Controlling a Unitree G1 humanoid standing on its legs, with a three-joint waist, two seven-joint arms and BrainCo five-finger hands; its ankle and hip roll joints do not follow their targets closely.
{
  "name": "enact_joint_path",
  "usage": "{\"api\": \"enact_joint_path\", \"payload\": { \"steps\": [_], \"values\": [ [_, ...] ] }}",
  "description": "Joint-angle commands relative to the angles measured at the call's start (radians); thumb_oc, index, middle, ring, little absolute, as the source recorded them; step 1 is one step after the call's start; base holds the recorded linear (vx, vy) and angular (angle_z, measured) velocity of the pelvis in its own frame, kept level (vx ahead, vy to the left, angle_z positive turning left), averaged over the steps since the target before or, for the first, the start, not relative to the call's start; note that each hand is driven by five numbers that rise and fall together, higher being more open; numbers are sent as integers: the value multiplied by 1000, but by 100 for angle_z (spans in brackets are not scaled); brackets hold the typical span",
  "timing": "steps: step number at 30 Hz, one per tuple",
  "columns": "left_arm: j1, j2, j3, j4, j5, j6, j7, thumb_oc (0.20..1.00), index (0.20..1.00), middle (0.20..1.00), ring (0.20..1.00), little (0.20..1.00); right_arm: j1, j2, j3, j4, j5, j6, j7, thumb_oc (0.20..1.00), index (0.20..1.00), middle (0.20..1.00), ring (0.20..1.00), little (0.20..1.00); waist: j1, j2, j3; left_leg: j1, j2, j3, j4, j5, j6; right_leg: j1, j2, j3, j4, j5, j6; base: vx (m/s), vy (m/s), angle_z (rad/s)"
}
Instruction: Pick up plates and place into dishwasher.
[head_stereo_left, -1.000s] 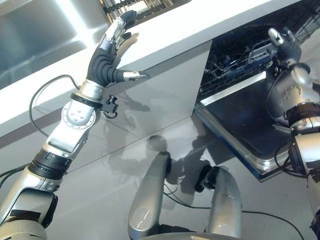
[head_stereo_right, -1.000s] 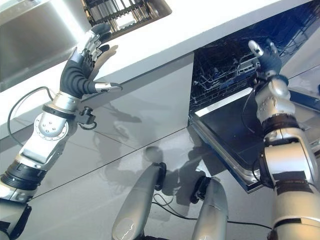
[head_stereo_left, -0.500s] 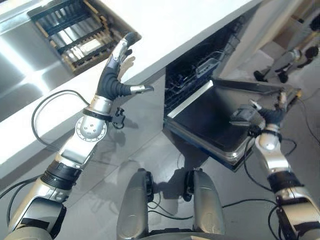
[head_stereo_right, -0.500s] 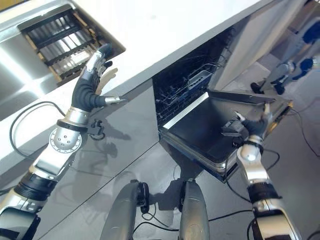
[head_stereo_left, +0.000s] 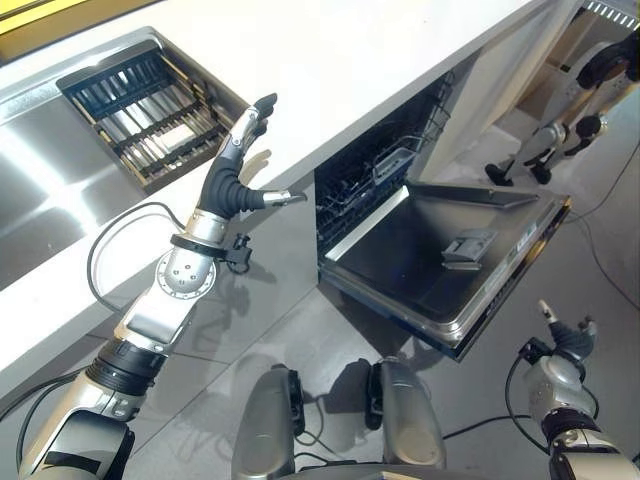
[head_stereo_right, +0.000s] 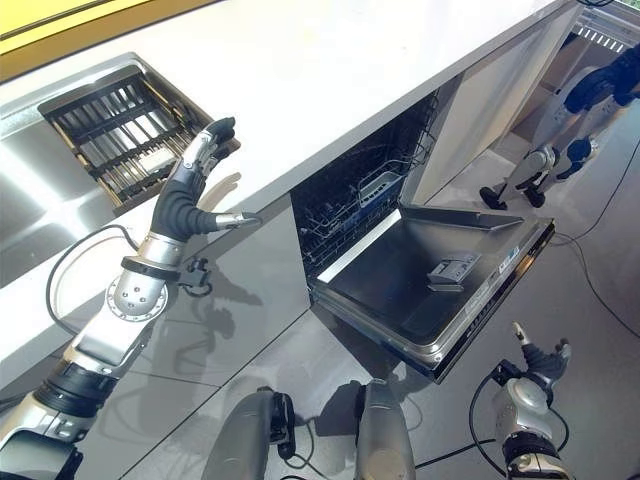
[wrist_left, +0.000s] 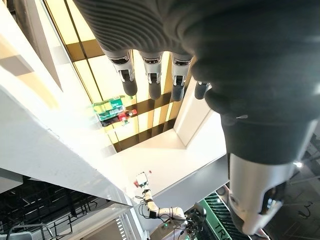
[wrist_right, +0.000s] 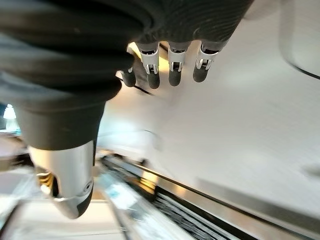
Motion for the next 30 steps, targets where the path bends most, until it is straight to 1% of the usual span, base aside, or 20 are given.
{"api": "enact_joint_path", "payload": {
  "steps": [1,2,4,7,8,9,10,11,14,17,20,25,30],
  "values": [
    [-24,-23,-24,-106,-25,-13,-1,1000,1000,1000,1000,1000,-78,-21,13,40,177,22,195,1000,1000,1000,1000,1000,41,75,18,5,-36,3,45,-99,77,22,30,-4,-46,50,-67,-68,-32,13],
    [-32,-22,-28,-105,-27,-15,-4,1000,1000,1000,1000,1000,-97,-14,22,60,213,39,235,1000,1000,1000,1000,1000,46,80,22,-2,-40,0,48,-97,77,14,27,-7,-37,48,-68,-84,-24,9],
    [-53,-24,-35,-104,-35,-15,-12,1000,1000,1000,1000,1000,-153,8,41,90,418,153,460,1000,1000,1000,1000,1000,60,92,33,-16,-48,-6,63,-103,74,-2,20,-8,-12,36,-69,-70,-12,8],
    [-69,-28,-34,-84,-47,-32,-37,1000,1000,1000,1000,1000,-228,38,68,119,579,235,670,1000,1000,1000,1000,1000,77,107,41,-33,-63,-17,73,-99,68,-20,8,-11,8,32,-69,-58,1,11],
    [-69,-28,-34,-79,-49,-39,-44,1000,1000,1000,1000,1000,-247,50,80,101,610,249,735,1000,1000,1000,1000,1000,81,112,43,-39,-66,-20,76,-97,66,-25,3,-12,13,33,-68,-55,7,1],
    [-68,-27,-32,-76,-51,-45,-49,1000,1000,1000,1000,1000,-261,54,89,75,630,257,780,1000,1000,1000,1000,1000,84,115,46,-44,-70,-23,77,-94,65,-32,0,-13,19,34,-67,-58,6,-2],
    [-69,-24,-28,-71,-56,-51,-54,1000,1000,1000,1000,1000,-275,57,101,48,646,261,820,1000,1000,1000,1000,1000,86,117,48,-48,-72,-23,79,-92,65,-36,-4,-15,22,34,-66,-63,9,-5],
    [-68,-23,-24,-66,-60,-57,-60,1000,1000,1000,1000,1000,-294,61,114,16,656,251,853,1000,1000,1000,1000,1000,88,120,50,-52,-74,-23,80,-90,64,-43,-8,-17,26,35,-64,-59,9,-9],
    [-66,-14,-14,-51,-76,-73,-80,1000,1000,1000,1000,1000,-359,60,145,-60,657,242,882,1000,1000,1000,1000,1000,95,125,52,-63,-75,-20,80,-83,60,-57,-17,-22,31,40,-59,-56,5,-14],
    [-70,-3,-10,-43,-90,-77,-97,1000,1000,1000,1000,1000,-425,49,174,-135,646,253,870,1000,1000,1000,1000,1000,103,125,54,-68,-75,-25,80,-79,57,-64,-22,-26,37,41,-55,-27,-14,-12],
    [-80,10,-15,-39,-102,-80,-136,1000,1000,1000,1000,1000,-489,32,197,-182,647,257,832,1000,1000,1000,1000,1000,114,123,53,-79,-77,-31,88,-76,53,-66,-28,-33,41,43,-55,-3,-33,-10],
    [-114,39,-47,-43,-135,-73,-172,1000,1000,1000,1000,1000,-586,6,223,-194,637,258,783,1000,1000,1000,1000,1000,134,123,51,-85,-80,-45,93,-71,49,-63,-40,-46,40,46,-53,24,-48,-7],
    [-145,64,-63,-39,-179,-73,-183,1000,1000,1000,1000,1000,-661,-18,243,-161,634,258,753,1000,1000,1000,1000,1000,154,124,47,-87,-87,-58,84,-61,45,-54,-48,-57,29,49,-53,27,-43,-15]
  ]
}}
